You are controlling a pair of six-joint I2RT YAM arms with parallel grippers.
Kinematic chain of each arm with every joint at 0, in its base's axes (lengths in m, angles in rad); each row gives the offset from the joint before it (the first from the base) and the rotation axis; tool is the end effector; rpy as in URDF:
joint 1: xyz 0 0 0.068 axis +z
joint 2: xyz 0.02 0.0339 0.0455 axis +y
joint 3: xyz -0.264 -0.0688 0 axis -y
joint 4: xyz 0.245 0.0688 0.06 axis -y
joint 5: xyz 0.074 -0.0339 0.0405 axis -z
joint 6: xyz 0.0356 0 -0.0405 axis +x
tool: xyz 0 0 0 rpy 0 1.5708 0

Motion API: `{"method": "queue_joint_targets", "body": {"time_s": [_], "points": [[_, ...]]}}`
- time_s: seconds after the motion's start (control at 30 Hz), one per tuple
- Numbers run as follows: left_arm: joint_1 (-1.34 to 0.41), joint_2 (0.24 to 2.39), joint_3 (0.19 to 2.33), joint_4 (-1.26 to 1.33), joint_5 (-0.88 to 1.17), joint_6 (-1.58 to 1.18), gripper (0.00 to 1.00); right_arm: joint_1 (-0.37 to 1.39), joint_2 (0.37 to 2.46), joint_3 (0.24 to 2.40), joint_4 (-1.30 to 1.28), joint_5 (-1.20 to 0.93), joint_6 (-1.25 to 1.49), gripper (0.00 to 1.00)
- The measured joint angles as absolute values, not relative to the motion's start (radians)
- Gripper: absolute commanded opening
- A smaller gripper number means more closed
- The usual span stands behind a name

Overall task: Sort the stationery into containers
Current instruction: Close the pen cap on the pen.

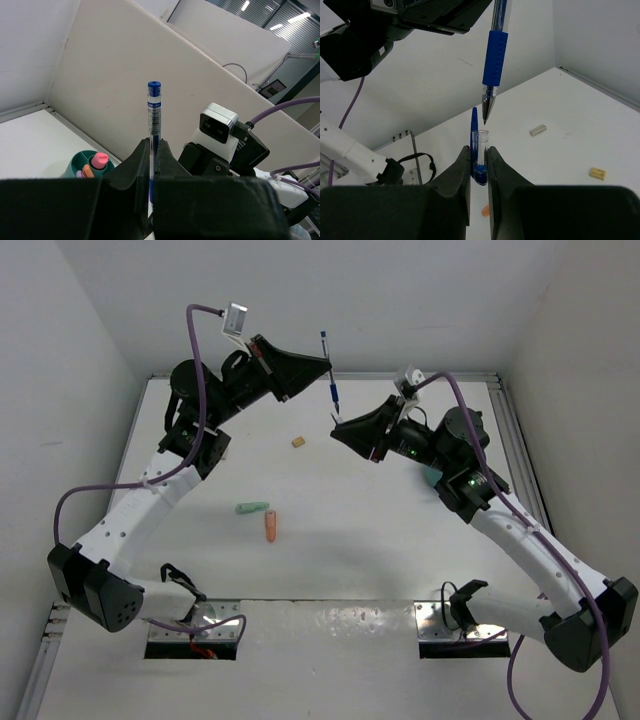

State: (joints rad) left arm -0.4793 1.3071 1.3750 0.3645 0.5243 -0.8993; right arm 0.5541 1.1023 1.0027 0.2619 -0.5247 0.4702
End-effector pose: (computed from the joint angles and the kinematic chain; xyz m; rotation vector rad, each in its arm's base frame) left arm 0.2462 -0.1480 0.4888 0.2497 1.3189 -1.4868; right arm 0.2066 0.1488 0.4013 -0.5274 1.4535 1.1955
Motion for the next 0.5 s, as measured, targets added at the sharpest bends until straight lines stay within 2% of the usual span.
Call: {"method": "queue_joint_targets", "body": {"time_s": [0.5], "points": [[-0.48,1.307,1.349,0.364,0.529,-0.922,0.0,0.554,1.114,1.012,0.266,-0.506,0.471,0.0]]}}
